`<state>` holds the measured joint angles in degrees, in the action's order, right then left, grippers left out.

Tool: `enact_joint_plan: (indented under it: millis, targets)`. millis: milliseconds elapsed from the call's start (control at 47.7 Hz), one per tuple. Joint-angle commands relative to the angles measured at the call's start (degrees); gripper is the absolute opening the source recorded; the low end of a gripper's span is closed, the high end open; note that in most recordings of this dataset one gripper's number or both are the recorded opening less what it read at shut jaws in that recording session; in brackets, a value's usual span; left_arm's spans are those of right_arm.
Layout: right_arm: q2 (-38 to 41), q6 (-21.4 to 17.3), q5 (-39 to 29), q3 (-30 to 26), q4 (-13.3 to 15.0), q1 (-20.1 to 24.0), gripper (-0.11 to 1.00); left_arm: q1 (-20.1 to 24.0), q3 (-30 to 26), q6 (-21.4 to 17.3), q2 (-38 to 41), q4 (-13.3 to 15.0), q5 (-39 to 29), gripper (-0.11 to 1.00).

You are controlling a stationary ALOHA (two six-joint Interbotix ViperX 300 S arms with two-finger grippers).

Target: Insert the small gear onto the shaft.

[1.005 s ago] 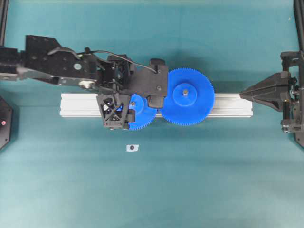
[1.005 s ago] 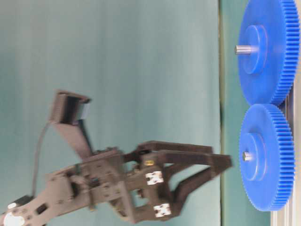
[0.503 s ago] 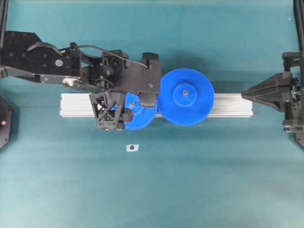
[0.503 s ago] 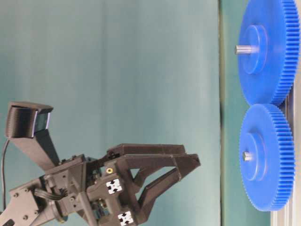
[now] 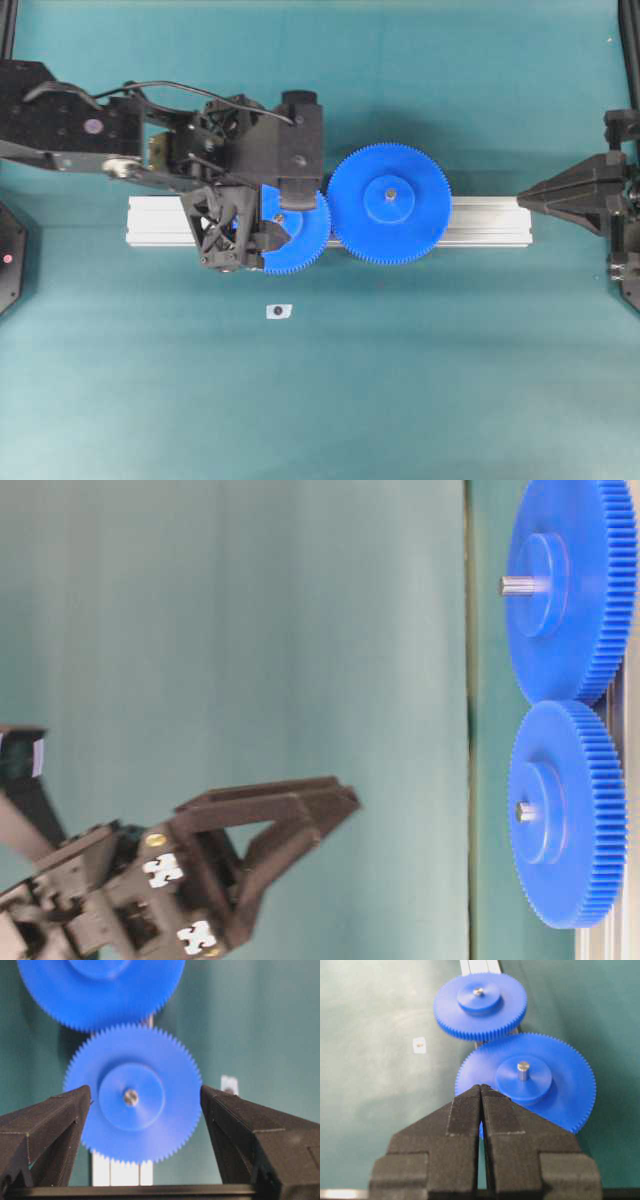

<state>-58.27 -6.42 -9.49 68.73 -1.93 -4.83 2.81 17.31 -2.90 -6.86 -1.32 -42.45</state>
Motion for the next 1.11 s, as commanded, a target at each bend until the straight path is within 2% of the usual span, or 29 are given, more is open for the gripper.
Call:
enact_joint_plan:
  millis: [0,503,1089]
  targets:
    - [0.0,-0.4,0.5,-0.4,0.1,-0.1,0.03,-0.3,0.0,0.1,-2.5,-0.2,1.9,0.83]
    - [-1.7,-0.4,0.6,1.2,0.1,-0.2,0.03,-0.9,4.0,2.5,-5.2,-0.2,4.5,0.83]
    - [-4.8,-0.5,2.0,4.3,0.2,-0.1,0.03,-1.2,4.6,3.8,-6.5,-0.2,5.1,0.83]
